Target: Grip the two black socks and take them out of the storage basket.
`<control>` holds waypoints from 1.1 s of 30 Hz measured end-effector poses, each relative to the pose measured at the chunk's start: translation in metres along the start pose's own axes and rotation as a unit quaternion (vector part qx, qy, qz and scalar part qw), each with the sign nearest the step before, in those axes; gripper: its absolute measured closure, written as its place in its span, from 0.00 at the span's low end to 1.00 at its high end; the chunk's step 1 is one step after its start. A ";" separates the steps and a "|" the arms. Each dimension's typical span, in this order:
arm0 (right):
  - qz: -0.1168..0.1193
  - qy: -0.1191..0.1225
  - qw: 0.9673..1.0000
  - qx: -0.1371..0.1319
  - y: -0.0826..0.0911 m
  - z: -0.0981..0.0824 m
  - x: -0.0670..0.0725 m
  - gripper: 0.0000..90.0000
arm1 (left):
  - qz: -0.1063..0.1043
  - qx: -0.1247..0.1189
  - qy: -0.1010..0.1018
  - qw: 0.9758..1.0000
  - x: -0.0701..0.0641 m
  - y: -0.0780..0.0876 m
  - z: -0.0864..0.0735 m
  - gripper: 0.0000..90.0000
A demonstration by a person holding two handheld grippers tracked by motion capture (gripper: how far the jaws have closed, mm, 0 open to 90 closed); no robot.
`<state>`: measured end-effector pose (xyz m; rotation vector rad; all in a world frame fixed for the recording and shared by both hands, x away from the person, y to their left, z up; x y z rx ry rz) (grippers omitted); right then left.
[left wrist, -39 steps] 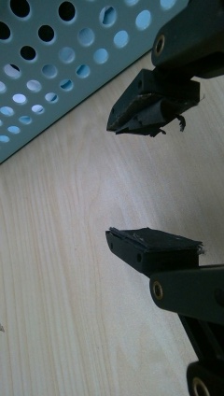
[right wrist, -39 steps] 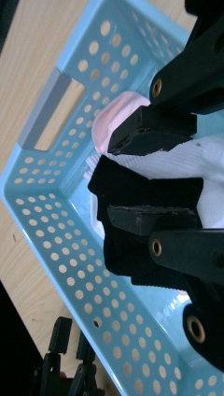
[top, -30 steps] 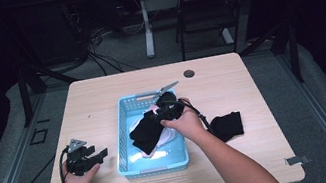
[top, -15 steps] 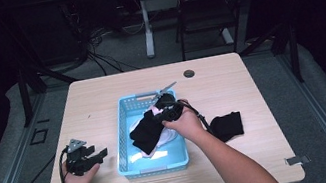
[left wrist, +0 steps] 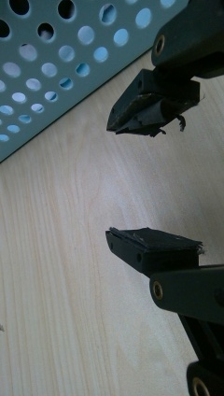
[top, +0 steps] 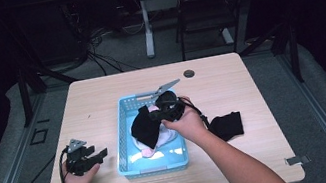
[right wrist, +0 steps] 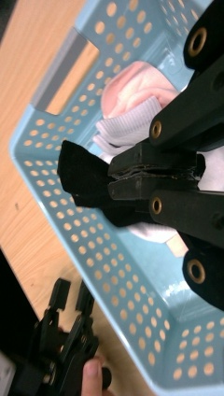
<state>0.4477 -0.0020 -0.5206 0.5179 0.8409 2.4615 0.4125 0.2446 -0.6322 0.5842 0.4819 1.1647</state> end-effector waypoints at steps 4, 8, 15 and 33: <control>0.000 0.009 1.000 -0.013 0.012 0.007 0.004 0.98 | 0.000 0.001 -0.001 1.000 0.000 0.000 0.000 0.46; -0.005 0.014 1.000 -0.021 0.023 0.012 0.004 0.98 | 0.000 0.002 -0.001 1.000 0.000 0.000 -0.001 0.46; -0.013 0.018 0.999 -0.035 0.047 0.018 0.003 0.98 | 0.001 0.002 0.000 1.000 0.000 0.000 -0.001 0.46; -0.027 0.049 0.996 -0.074 0.114 0.037 0.014 0.98 | 0.003 0.008 -0.002 1.000 0.000 0.000 -0.002 0.46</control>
Point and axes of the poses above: each handheld gripper's, and its own axes: y roughly backward along the jaws, z roughly out of its top, x roughly to its left, the point moved 9 cm from there along -y, roughly forward along the jaws, and after that the axes turned 6 degrees about z, right-handed, at the moved point
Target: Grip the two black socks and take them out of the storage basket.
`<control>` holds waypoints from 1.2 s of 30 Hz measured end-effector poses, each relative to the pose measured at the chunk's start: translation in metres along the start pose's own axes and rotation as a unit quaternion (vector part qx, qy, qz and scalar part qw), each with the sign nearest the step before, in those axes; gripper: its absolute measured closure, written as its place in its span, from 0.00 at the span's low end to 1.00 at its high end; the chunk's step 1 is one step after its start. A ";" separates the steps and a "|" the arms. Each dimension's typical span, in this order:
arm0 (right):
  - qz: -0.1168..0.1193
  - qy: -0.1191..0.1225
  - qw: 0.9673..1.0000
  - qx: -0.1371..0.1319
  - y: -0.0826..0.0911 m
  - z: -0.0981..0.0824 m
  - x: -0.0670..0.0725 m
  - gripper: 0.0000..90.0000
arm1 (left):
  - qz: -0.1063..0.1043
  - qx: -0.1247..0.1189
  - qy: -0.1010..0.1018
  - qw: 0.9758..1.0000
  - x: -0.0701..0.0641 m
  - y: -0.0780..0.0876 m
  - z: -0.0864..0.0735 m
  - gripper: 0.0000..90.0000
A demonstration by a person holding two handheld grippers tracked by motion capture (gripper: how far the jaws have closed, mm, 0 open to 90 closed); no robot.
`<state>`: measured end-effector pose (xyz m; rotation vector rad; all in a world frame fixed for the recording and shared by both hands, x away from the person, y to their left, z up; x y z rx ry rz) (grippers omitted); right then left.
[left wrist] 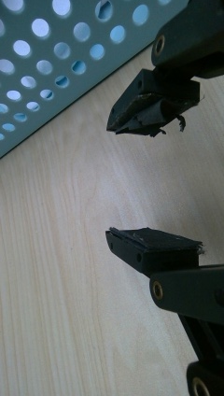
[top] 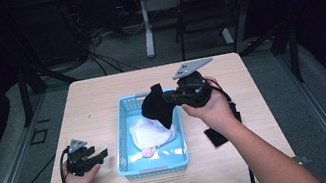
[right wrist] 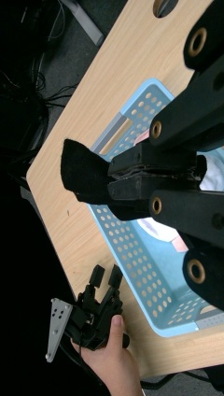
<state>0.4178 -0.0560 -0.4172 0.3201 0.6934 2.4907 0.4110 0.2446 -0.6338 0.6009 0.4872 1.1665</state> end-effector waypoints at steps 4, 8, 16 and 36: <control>-0.002 0.003 1.000 -0.002 0.006 0.000 0.001 0.98 | 0.000 -0.001 -0.001 1.000 0.000 -0.001 0.000 0.46; -0.008 0.002 1.000 0.001 0.010 -0.004 -0.001 0.98 | 0.000 -0.002 0.000 1.000 0.000 -0.001 0.000 0.46; -0.024 -0.011 1.000 0.005 0.022 -0.019 -0.015 0.98 | 0.000 0.001 0.000 1.000 0.000 -0.001 -0.001 0.46; -0.094 -0.057 0.994 -0.006 0.081 -0.073 -0.052 0.97 | 0.005 0.003 -0.003 1.000 0.001 -0.002 -0.002 0.46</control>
Point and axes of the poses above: each handheld gripper's, and its own axes: y roughly backward along the jaws, z roughly out of its top, x roughly to its left, the point moved 9 cm from there along -y, roughly forward along the jaws, and after that the axes turned 6 degrees about z, right-handed, at the moved point
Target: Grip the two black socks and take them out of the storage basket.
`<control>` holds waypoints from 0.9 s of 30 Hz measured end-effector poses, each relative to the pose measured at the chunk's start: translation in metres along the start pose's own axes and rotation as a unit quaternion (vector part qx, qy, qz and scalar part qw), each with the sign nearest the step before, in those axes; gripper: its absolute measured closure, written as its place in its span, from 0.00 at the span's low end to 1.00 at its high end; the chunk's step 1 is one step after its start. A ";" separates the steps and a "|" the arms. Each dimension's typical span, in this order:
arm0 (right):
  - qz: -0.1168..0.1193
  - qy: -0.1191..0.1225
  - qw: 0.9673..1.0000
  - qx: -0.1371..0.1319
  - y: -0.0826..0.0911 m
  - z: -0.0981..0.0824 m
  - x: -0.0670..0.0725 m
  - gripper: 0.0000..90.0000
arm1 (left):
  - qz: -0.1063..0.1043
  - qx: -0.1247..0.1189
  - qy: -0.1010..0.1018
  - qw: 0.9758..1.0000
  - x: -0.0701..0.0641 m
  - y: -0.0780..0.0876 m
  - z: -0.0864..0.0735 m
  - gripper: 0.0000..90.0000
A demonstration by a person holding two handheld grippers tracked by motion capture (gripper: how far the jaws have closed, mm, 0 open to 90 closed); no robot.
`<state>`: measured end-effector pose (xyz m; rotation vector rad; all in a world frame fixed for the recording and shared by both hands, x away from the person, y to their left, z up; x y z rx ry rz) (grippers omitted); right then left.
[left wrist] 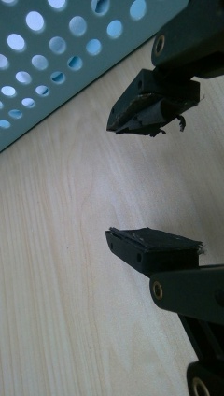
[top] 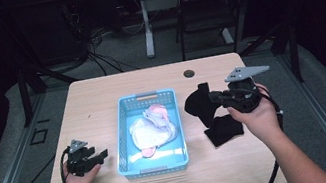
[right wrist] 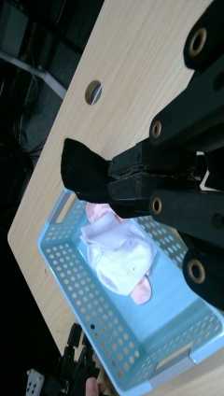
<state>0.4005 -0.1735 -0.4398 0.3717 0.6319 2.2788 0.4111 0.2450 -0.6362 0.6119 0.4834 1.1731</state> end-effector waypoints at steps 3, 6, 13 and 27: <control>-0.005 -0.006 1.000 -0.005 0.003 -0.007 -0.003 0.97 | 0.000 0.000 0.000 1.000 0.000 0.000 0.000 0.46; -0.010 -0.011 1.000 -0.003 0.004 -0.015 -0.005 0.97 | 0.000 -0.001 0.002 1.000 0.000 0.000 0.000 0.46; -0.018 -0.020 1.000 0.009 -0.003 -0.042 -0.009 0.97 | 0.001 0.000 0.002 1.000 0.000 0.000 -0.001 0.46; -0.044 -0.076 0.995 0.044 -0.024 -0.098 -0.040 0.97 | 0.002 -0.001 0.003 1.000 0.000 -0.001 -0.001 0.46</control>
Point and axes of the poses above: each handheld gripper's, and its own axes: y roughly backward along the jaws, z roughly out of its top, x roughly to its left, the point moved 9 cm from there along -y, roughly forward along the jaws, and after that the axes turned 6 degrees about z, right-handed, at the moved point
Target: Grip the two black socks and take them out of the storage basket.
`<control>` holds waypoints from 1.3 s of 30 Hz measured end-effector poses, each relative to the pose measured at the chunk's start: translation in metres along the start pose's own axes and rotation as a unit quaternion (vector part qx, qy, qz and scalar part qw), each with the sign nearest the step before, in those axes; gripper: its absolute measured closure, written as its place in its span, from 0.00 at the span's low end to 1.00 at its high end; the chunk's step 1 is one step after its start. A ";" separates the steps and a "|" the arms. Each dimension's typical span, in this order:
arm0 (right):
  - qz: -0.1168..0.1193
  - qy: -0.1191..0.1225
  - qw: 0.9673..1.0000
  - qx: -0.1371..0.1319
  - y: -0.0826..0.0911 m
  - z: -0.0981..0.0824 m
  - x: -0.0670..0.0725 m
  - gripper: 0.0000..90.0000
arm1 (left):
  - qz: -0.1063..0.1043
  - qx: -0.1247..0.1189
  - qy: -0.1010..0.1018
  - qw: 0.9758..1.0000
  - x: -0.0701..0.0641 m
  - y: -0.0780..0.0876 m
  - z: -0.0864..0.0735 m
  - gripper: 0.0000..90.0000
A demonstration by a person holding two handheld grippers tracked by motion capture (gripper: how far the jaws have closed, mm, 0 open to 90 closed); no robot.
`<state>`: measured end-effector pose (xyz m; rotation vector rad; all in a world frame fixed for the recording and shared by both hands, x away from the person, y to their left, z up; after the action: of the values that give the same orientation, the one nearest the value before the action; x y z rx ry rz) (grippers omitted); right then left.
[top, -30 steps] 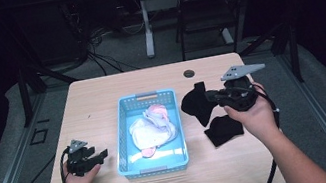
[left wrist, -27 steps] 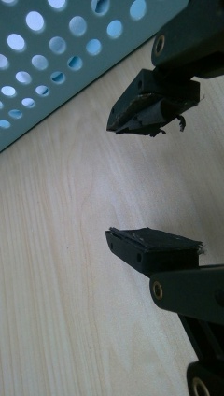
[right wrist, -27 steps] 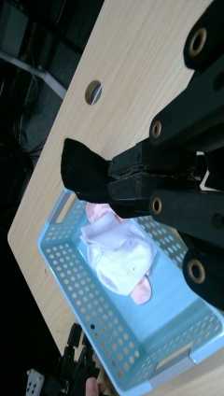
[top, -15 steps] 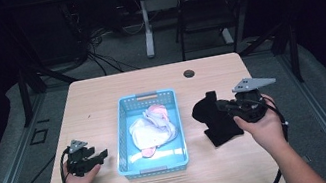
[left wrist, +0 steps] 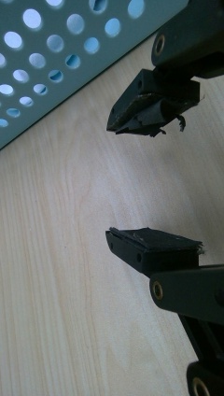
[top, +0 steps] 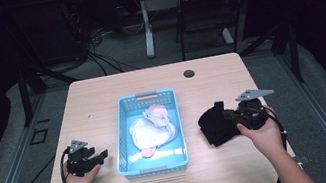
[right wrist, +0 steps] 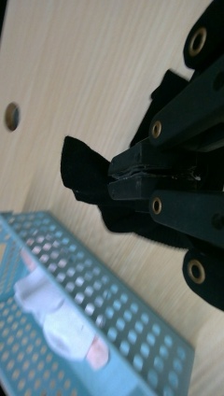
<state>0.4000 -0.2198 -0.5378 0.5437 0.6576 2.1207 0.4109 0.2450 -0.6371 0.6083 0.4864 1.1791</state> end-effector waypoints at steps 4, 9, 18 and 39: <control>-0.022 -0.023 0.999 0.014 -0.007 -0.019 -0.021 0.97 | 0.000 0.001 0.000 1.000 0.000 0.000 0.000 0.46; -0.040 -0.042 0.998 0.021 -0.012 -0.037 -0.037 0.97 | 0.000 0.004 -0.002 1.000 0.000 -0.001 -0.001 0.46; -0.051 -0.061 0.997 0.020 -0.018 -0.053 -0.048 0.96 | 0.001 0.007 -0.002 1.000 0.000 -0.001 -0.002 0.46; -0.059 -0.063 0.996 -0.013 -0.009 -0.048 -0.041 0.76 | 0.000 0.006 -0.002 1.000 0.000 -0.001 -0.001 0.46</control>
<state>0.4007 -0.2612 -0.5868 0.6037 0.5760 1.9644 0.4110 0.2452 -0.6386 0.6205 0.4895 1.1765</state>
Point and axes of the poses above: each handheld gripper's, and its own axes: y roughly backward along the jaws, z roughly out of its top, x roughly to its left, the point moved 9 cm from there along -y, roughly forward along the jaws, and after that the axes turned 6 degrees about z, right-handed, at the moved point
